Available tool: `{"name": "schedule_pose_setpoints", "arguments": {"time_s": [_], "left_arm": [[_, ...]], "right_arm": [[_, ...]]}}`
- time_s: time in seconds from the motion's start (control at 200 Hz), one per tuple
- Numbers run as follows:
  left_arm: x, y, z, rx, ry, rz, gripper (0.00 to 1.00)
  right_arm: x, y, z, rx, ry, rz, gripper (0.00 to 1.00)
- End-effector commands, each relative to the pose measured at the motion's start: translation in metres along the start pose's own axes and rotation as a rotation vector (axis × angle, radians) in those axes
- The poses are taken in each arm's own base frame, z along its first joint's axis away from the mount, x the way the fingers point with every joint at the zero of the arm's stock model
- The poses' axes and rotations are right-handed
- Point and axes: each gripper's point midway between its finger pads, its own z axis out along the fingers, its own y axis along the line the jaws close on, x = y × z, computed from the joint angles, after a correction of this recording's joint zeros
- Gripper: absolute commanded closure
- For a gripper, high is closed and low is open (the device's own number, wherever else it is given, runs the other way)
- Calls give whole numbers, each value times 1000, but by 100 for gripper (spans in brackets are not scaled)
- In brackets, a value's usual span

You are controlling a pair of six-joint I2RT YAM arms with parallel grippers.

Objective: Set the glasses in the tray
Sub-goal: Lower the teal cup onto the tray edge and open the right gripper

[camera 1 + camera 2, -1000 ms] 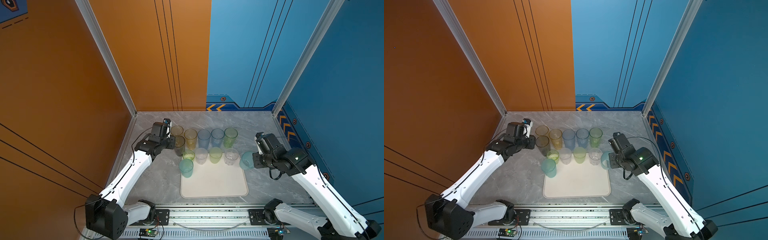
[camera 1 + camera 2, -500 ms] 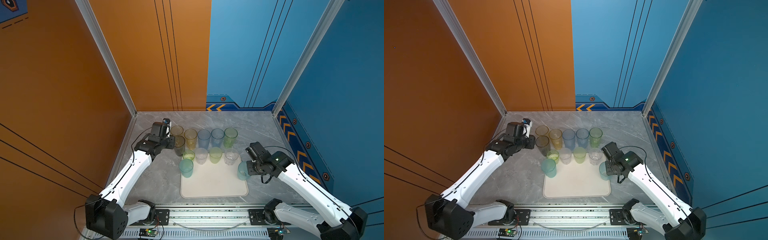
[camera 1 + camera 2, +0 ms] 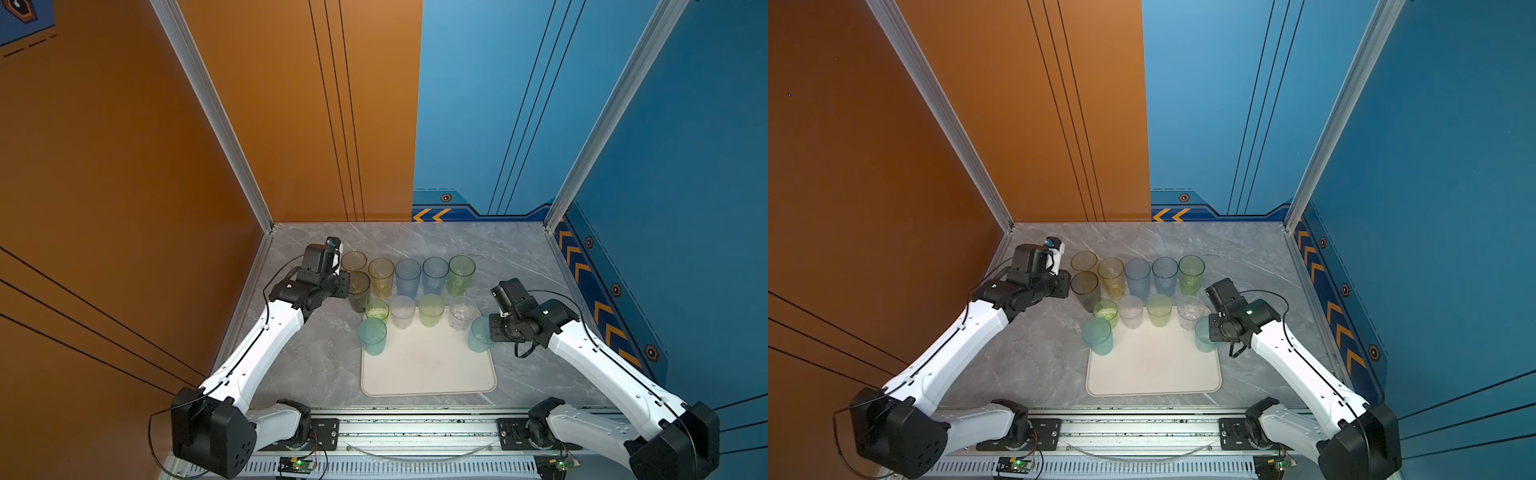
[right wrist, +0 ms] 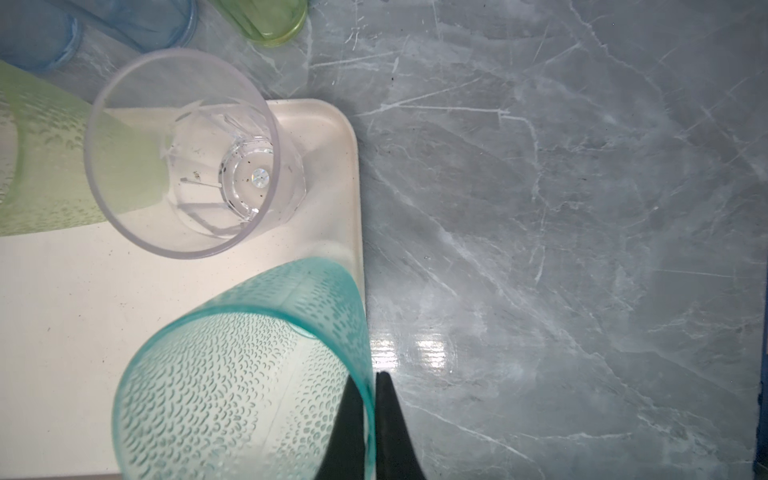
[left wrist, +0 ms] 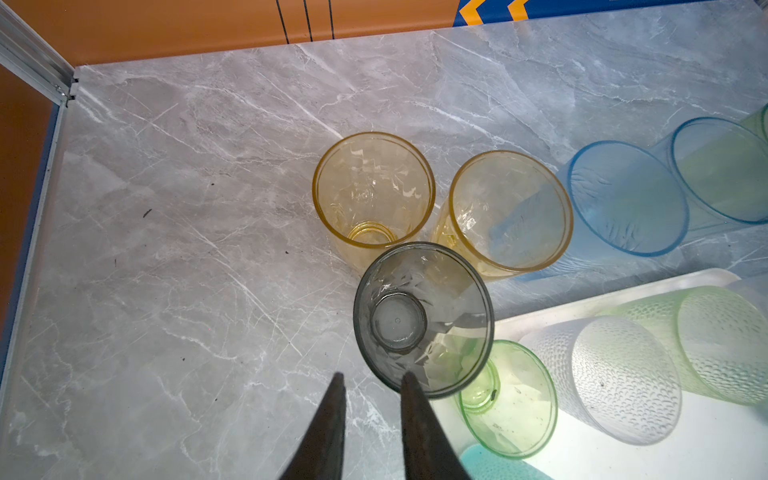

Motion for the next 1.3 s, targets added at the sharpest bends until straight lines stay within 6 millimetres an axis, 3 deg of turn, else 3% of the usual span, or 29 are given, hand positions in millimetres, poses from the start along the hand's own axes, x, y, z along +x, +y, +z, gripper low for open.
{"name": "schedule_pose_setpoints", "arguments": {"time_s": [0.0, 0.28, 0.891, 1.157, 1.292], "left_arm": [[-1, 4, 0, -10, 9, 4, 74], [1, 5, 1, -12, 15, 3, 74], [1, 7, 0, -19, 13, 0, 74], [1, 10, -1, -33, 10, -2, 74], [-1, 13, -3, -48, 5, -6, 74]], "right_arm": [[-2, 3, 7, -13, 1, -10, 98], [1, 3, 14, -13, 18, -10, 97], [3, 1, 15, -19, 18, -5, 82], [-2, 1, 7, -35, -11, 6, 72], [-14, -1, -8, -47, -56, 12, 66]]}}
